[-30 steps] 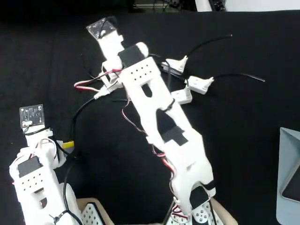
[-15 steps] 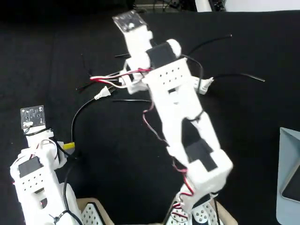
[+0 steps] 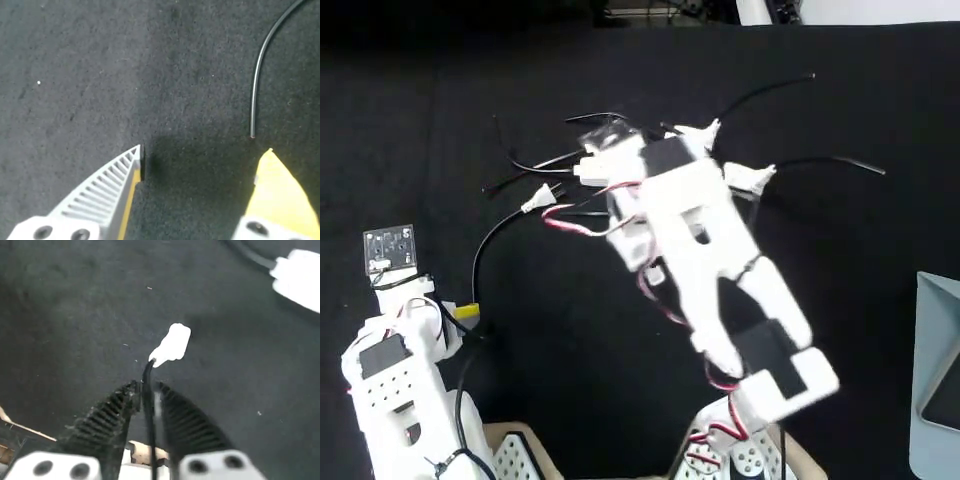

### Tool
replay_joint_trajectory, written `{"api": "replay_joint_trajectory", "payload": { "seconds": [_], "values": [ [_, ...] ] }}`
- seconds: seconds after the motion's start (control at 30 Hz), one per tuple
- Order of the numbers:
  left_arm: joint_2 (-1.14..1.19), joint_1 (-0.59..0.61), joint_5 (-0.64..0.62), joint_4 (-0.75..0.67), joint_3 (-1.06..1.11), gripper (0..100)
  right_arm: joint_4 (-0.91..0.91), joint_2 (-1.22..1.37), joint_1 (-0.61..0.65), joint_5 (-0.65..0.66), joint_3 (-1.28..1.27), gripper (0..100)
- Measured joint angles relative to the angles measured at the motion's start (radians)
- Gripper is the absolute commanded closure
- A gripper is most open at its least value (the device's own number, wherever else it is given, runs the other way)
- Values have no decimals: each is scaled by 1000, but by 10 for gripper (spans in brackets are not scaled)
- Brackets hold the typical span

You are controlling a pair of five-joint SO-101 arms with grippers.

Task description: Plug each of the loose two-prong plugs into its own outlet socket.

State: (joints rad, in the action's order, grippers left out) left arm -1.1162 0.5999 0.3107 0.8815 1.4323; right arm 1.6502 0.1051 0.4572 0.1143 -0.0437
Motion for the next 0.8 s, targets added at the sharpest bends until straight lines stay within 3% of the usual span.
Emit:
{"api": "replay_joint_trajectory", "payload": {
  "seconds": [0.27,0.47,0.6,0.8],
  "values": [
    [0,0,0,0,0,647,23,32,167,0,137,816],
    [0,-8,8,0,0,647,75,-66,170,6,282,818],
    [0,-9,20,0,0,647,75,-103,118,117,241,818],
    [0,-11,25,0,0,647,57,-175,61,362,-57,816]
  ]
}}
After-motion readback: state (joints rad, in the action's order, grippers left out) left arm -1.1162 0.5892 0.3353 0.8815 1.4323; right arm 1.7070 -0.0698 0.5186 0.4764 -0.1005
